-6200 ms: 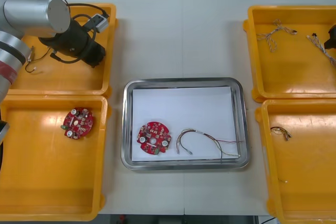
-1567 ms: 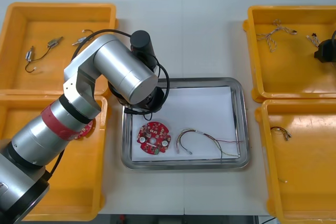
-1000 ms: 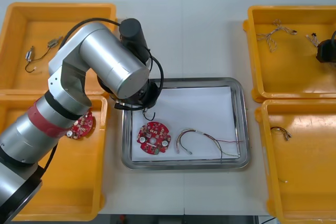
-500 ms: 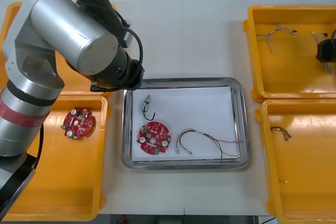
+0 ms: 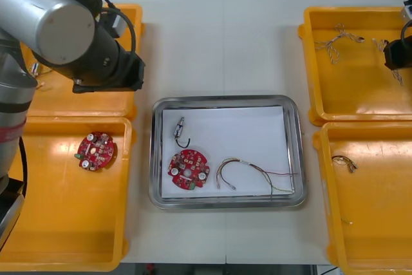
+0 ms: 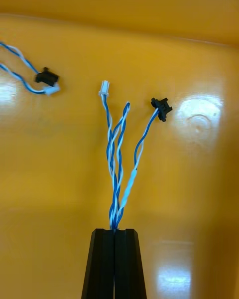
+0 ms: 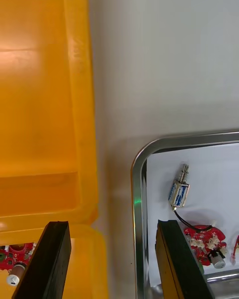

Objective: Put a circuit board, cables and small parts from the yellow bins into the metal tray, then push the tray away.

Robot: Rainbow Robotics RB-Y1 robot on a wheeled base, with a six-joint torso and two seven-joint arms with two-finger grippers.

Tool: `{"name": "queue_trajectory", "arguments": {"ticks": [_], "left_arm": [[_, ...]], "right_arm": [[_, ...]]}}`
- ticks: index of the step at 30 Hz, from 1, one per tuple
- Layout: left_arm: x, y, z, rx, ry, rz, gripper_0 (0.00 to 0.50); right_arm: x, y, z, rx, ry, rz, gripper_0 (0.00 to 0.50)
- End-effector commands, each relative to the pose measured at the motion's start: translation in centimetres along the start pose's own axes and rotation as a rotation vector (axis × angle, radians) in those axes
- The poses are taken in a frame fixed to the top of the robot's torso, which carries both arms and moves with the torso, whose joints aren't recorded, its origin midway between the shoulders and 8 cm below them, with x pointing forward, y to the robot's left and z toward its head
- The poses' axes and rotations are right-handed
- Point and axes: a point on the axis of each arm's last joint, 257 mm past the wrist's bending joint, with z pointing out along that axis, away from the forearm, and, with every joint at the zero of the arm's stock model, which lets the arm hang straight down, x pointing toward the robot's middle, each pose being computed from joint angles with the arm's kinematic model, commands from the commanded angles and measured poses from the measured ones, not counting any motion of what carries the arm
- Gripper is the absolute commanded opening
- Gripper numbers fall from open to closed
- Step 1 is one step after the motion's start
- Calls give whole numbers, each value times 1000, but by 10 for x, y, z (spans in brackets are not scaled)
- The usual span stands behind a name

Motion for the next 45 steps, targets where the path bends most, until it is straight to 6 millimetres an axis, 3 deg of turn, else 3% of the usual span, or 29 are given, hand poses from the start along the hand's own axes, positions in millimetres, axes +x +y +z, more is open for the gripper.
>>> {"name": "queue_trajectory", "arguments": {"ticks": [1,13,21,29,37,45], "left_arm": [[-21,30,-25,-27,-64,-72,500],[-31,77,-37,-43,-40,-94,500],[-48,135,-51,-123,-56,-159,500],[-47,179,-47,-184,-11,-102,500],[-47,212,-37,-207,32,-68,500],[-62,236,-25,-196,4,-75,500]], "right_arm": [[-16,-6,-22,5,-13,14,0],[-27,25,-68,-40,74,-1,0],[-23,37,-105,-75,137,-14,0],[-3,34,-141,-35,188,-56,0],[23,49,-169,6,196,-86,0],[17,72,-189,24,98,-159,0]]}}
